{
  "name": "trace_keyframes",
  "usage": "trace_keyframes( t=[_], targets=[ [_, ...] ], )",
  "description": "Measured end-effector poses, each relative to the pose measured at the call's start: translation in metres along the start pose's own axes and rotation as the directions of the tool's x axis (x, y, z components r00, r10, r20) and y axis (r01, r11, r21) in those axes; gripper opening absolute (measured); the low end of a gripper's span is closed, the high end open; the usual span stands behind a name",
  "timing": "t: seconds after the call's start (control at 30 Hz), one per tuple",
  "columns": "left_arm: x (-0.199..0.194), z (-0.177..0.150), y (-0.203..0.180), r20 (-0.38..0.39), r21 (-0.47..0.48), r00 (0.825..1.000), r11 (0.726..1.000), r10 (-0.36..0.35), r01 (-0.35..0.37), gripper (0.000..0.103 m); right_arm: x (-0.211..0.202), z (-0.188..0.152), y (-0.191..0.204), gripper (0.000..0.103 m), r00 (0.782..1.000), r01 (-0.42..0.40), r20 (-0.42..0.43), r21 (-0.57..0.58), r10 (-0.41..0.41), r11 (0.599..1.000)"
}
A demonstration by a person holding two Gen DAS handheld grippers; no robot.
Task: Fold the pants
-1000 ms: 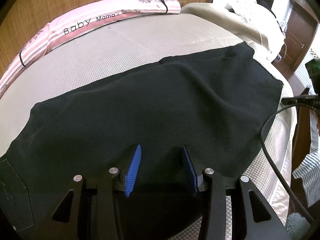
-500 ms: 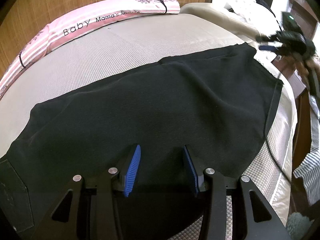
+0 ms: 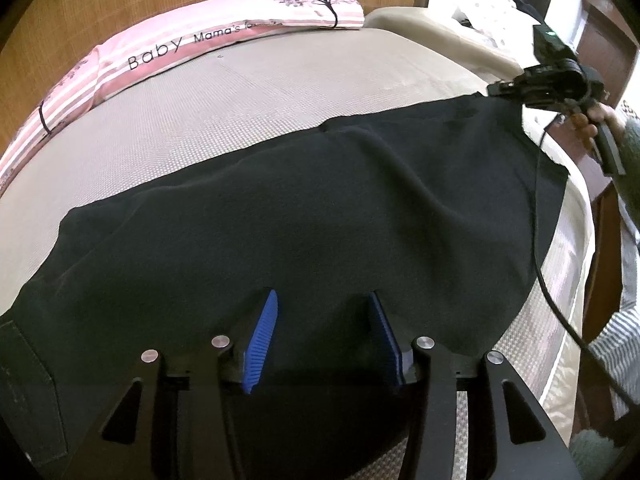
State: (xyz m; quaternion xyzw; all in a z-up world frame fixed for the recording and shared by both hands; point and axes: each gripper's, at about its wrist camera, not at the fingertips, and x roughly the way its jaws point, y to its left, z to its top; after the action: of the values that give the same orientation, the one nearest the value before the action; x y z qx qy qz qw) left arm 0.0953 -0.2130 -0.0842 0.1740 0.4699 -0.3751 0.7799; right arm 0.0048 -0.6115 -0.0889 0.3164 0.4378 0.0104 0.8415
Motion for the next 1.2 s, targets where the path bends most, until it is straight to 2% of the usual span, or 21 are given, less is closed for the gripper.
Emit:
trace_keyframes(
  t=[0.1,0.23,0.47,0.7,0.77,0.8,0.83,0.87,0.9,1.03,1.13,1.2],
  targets=[
    [0.001,0.005,0.005,0.005,-0.025,1.000,1.000,0.011,-0.011,0.049,-0.016,0.004,0.024,0.004,0.996,0.024,0.088,-0.060,-0.019,0.998],
    [0.003,0.012,0.016,0.017,-0.079,0.999,0.996,0.035,-0.034,0.049,-0.018,0.012,0.033,0.003,0.985,0.118,0.132,-0.050,-0.111,0.992],
    [0.001,0.023,0.044,0.045,-0.175,0.993,0.980,0.105,-0.096,0.049,0.011,0.014,0.011,0.002,0.957,0.275,0.100,0.007,-0.274,0.962],
    [-0.002,0.026,0.084,0.054,-0.265,0.985,0.953,0.165,-0.145,0.049,0.037,0.012,-0.003,0.002,0.937,0.337,0.088,0.026,-0.338,0.941],
    [0.008,0.024,0.092,0.018,-0.270,0.985,0.949,0.173,-0.162,0.049,0.035,0.011,-0.004,0.002,0.935,0.339,0.100,0.033,-0.341,0.940],
    [0.008,0.022,0.093,0.038,-0.267,0.983,0.950,0.179,-0.163,0.049,0.034,0.012,-0.004,0.004,0.938,0.331,0.097,0.044,-0.334,0.943],
    [0.009,0.023,0.093,0.032,-0.262,0.983,0.950,0.183,-0.169,0.049,0.032,0.014,-0.004,0.016,0.936,0.337,0.084,0.070,-0.342,0.939],
    [0.008,0.024,0.093,0.030,-0.257,0.982,0.951,0.187,-0.173,0.049,0.026,0.014,-0.004,0.035,0.929,0.354,0.081,0.088,-0.361,0.931],
    [0.009,0.025,0.092,0.025,-0.251,0.982,0.952,0.189,-0.177,0.050,0.017,0.013,-0.002,0.039,0.925,0.360,0.098,0.096,-0.368,0.928],
    [0.003,0.023,0.094,0.007,-0.267,0.987,0.952,0.160,-0.152,0.050,-0.029,0.003,0.015,0.039,0.914,0.367,0.152,0.092,-0.377,0.926],
    [-0.009,0.017,0.096,0.010,-0.273,0.988,0.951,0.151,-0.143,0.050,-0.063,-0.014,0.030,0.039,0.914,0.356,0.177,0.082,-0.365,0.931],
    [-0.019,0.008,0.094,0.009,-0.252,0.986,0.955,0.166,-0.158,0.050,-0.077,-0.032,0.042,0.039,0.918,0.354,0.166,0.074,-0.361,0.932]
  ],
)
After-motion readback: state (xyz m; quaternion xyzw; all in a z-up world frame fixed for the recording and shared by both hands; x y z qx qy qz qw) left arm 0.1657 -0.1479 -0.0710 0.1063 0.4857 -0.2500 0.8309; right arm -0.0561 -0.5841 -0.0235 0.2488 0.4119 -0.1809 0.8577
